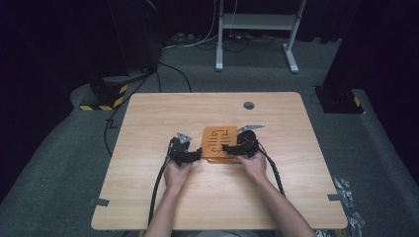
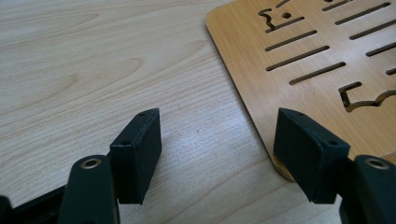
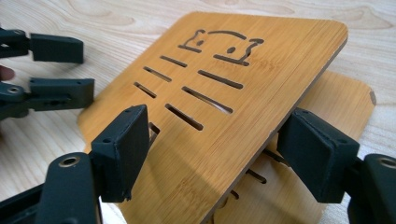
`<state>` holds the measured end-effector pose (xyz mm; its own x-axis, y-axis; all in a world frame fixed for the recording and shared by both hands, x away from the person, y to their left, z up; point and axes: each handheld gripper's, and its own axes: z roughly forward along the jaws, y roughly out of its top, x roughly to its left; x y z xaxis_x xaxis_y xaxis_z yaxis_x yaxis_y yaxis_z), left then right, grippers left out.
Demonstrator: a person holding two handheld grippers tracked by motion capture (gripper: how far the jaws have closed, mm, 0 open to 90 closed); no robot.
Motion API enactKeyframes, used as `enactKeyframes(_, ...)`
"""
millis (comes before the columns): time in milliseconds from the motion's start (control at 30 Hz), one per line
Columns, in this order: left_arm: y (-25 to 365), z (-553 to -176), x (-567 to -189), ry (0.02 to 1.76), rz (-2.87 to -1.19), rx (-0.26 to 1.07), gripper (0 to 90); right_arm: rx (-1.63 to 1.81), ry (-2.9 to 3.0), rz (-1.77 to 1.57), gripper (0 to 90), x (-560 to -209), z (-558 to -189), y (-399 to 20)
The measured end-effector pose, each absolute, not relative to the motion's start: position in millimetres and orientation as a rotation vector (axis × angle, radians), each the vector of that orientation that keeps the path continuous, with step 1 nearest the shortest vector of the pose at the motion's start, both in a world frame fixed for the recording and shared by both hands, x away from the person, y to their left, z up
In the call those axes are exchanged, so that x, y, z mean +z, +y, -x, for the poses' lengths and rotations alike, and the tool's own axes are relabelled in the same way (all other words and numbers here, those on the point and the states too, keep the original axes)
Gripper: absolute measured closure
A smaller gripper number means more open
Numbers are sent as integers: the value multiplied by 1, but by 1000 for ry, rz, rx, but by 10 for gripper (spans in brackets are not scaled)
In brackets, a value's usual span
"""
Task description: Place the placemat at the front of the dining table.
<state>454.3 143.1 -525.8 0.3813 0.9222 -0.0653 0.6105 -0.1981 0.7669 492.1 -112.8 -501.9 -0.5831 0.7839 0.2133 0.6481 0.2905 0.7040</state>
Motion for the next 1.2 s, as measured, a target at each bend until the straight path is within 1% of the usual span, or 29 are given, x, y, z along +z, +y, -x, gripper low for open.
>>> enactKeyframes(567, 143, -454, -526, 1335, -1901, 548, 322, 1285, 2316, -1280, 257, -488, -482, -104)
enactKeyframes(733, 141, -455, -526, 1332, -1922, 563, 325, 1324, 2289, -1249, 259, -484, -479, -101)
enactKeyframes(833, 137, -454, -526, 1318, -1959, 598, 333, 1340, 2273, -1233, 264, -481, -477, -98)
enactKeyframes(1200, 136, -454, -526, 1309, -1962, 594, 339, 1340, 2273, -1209, 264, -481, -475, -88)
